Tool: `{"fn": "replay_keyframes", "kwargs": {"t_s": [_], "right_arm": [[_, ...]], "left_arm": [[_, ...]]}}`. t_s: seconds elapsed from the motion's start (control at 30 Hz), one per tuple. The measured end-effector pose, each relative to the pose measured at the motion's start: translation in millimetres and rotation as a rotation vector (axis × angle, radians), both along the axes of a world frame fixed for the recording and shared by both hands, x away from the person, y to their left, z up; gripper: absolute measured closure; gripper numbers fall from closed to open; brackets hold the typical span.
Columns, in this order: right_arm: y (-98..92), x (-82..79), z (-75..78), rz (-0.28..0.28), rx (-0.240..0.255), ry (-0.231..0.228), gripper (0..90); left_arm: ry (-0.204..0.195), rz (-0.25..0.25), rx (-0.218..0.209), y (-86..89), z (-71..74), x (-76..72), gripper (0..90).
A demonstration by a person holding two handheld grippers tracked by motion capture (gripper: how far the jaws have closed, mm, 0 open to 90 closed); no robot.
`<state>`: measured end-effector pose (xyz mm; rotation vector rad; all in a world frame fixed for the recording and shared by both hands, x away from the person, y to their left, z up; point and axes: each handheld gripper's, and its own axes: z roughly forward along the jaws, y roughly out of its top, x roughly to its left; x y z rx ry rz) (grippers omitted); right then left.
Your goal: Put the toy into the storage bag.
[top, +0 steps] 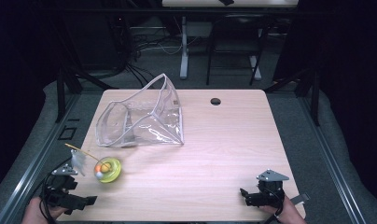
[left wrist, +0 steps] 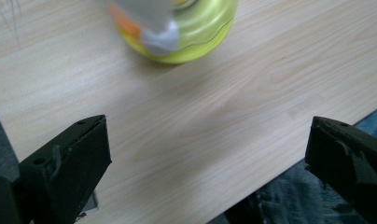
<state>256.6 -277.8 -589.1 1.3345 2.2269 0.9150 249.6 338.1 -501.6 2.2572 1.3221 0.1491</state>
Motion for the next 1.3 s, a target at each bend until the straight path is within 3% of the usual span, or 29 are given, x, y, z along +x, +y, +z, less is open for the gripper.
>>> {"fn": "replay_keyframes", "kwargs": {"t_s": [0.23,0.3,0.53,0.7,0.87,1.0,1.03,1.3], "right_arm": [[0.1,-0.8,-0.3,-0.004,0.002,-0.003,0.0],[0.6,-1.4,-0.9,-0.015,0.007,-0.011,0.0],[0.7,-1.6,-1.3,-0.017,0.011,-0.013,0.0],[0.7,-1.8,-1.2,-0.018,0.01,-0.013,0.0],[0.8,-1.8,-1.2,-0.019,0.01,-0.013,0.0],[0.6,-1.8,-1.0,-0.018,0.009,-0.011,0.0],[0.6,-1.9,-1.1,-0.018,0.009,-0.011,0.0],[0.6,-1.7,-1.3,-0.018,0.009,-0.015,0.0]], "left_arm": [[-0.027,-0.002,-0.027,-4.5,13.4,-0.4,0.0],[-0.025,-0.012,-0.053,-5.1,17.2,-0.4,0.0],[-0.029,-0.015,-0.072,-7.4,24.2,1.7,0.0],[-0.029,-0.043,-0.1,-11.5,30.9,1.6,0.0],[-0.042,-0.062,-0.103,-15.8,39.8,1.2,0.0],[-0.054,-0.061,-0.124,-16.7,47.2,2.5,0.0],[-0.063,-0.065,-0.147,-16.8,52.1,4.6,0.0],[-0.091,-0.064,-0.13,-19.2,66.7,17.0,0.0]]}}
